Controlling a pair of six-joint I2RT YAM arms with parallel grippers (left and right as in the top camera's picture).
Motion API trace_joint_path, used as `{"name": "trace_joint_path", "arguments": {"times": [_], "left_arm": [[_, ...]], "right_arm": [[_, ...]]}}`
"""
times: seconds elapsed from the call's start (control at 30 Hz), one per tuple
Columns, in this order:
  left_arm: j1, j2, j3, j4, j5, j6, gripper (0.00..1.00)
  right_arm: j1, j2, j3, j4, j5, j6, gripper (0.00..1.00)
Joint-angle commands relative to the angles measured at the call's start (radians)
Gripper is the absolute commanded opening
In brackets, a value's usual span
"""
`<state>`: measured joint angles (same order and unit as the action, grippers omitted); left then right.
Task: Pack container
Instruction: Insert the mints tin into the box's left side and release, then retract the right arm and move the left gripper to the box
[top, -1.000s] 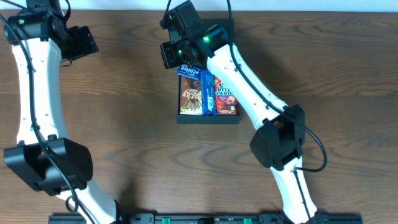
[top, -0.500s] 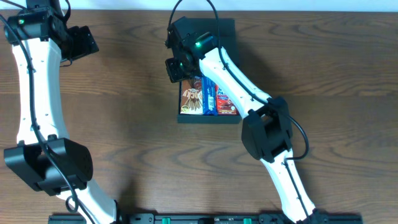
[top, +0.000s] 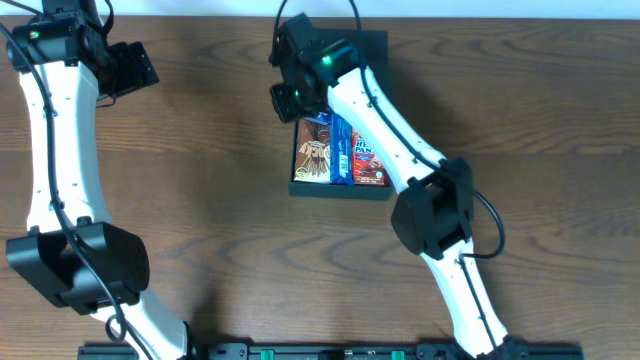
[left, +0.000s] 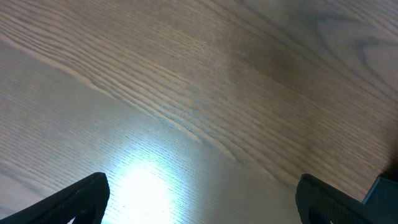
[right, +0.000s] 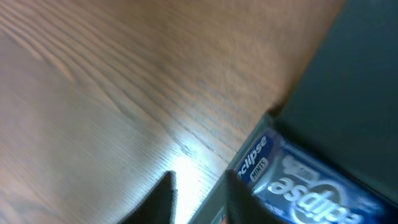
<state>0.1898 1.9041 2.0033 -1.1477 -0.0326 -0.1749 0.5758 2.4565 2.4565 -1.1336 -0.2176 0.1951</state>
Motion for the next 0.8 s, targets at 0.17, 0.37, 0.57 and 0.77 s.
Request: {"name": "trace_joint_path", "arguments": {"times": [0.17, 0.37, 0.57, 0.77], "left_arm": [[0.005, 0.005, 0.01, 0.005, 0.074, 0.014, 0.96], [-0.033, 0.005, -0.094, 0.092, 0.237, 0.063, 0.97], [-0.147, 0.006, -0.235, 0.232, 0.314, 0.124, 0.98], [-0.273, 0.026, -0.322, 0.385, 0.409, 0.13, 0.95]], "right_arm": [[-0.06, -0.049, 0.108, -0.149, 0.088, 0.003, 0.67], [-0.123, -0.056, 0.087, -0.209, 0.095, 0.014, 0.6], [-0.229, -0.058, 0.087, -0.241, 0.043, 0.036, 0.57], [-0.29, -0.06, 0.087, -0.269, 0.029, 0.024, 0.5]]}}
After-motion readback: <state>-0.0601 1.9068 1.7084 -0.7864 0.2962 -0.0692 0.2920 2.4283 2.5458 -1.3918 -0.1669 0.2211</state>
